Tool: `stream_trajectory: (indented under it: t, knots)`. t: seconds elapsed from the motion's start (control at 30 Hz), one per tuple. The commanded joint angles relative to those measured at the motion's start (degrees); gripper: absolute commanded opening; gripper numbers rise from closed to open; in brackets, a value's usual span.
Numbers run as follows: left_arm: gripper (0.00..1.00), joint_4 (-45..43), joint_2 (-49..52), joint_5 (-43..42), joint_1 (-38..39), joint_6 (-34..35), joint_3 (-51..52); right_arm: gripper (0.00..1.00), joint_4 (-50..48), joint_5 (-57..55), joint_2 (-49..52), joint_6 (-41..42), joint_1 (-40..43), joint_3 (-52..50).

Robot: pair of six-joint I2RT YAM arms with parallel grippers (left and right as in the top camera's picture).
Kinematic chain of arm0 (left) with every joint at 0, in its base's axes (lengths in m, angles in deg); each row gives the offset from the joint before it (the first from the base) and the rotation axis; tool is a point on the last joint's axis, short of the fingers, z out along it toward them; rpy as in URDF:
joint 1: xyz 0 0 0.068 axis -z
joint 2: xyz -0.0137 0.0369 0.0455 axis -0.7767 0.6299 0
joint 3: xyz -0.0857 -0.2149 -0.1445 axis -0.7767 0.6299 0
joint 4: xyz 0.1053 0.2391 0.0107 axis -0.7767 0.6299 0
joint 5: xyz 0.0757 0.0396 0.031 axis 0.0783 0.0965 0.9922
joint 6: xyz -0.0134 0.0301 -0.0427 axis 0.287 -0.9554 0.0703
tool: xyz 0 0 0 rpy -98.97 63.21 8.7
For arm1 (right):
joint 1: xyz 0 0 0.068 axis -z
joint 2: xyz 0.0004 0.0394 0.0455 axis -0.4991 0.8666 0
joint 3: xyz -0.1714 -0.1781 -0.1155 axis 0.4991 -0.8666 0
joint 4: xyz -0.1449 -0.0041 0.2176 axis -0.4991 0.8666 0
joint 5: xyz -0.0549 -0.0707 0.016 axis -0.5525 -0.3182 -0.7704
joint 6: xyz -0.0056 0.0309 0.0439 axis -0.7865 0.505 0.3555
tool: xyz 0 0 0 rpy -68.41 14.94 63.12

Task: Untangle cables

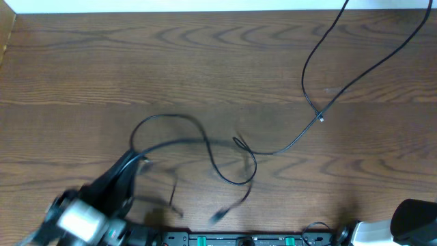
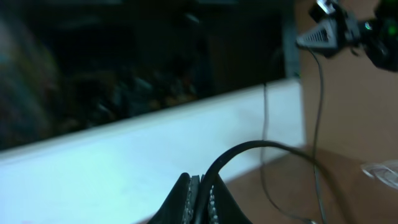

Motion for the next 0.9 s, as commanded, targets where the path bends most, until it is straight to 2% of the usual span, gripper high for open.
stream_trajectory:
  t: [0.0, 0.13, 0.53, 0.73, 0.87]
  knots:
    - [0.07, 1.79, -3.26, 11.08, -0.46, 2.1, 0.48, 0.01, -0.24, 0.79, -0.42, -1.16, -0.22, -0.26]
    - [0.08, 4.76, -4.5, 16.46, -0.44, 2.23, 0.48, 0.01, -0.24, 0.79, -0.42, -1.16, -0.17, -0.26]
    - [0.07, 9.77, -3.26, 14.01, -0.39, 3.5, 0.5, 0.01, 1.55, -0.96, 0.63, -4.52, 0.33, -0.28]
    - [0.07, 11.82, -3.19, 13.6, -0.39, 3.52, 0.5, 0.01, 13.14, -2.49, 5.4, -8.17, 1.53, -0.28]
    - [0.08, 12.39, -2.01, 11.37, -0.39, 3.5, 0.5, 0.01, 20.02, -0.59, 9.11, -12.81, -2.32, -0.28]
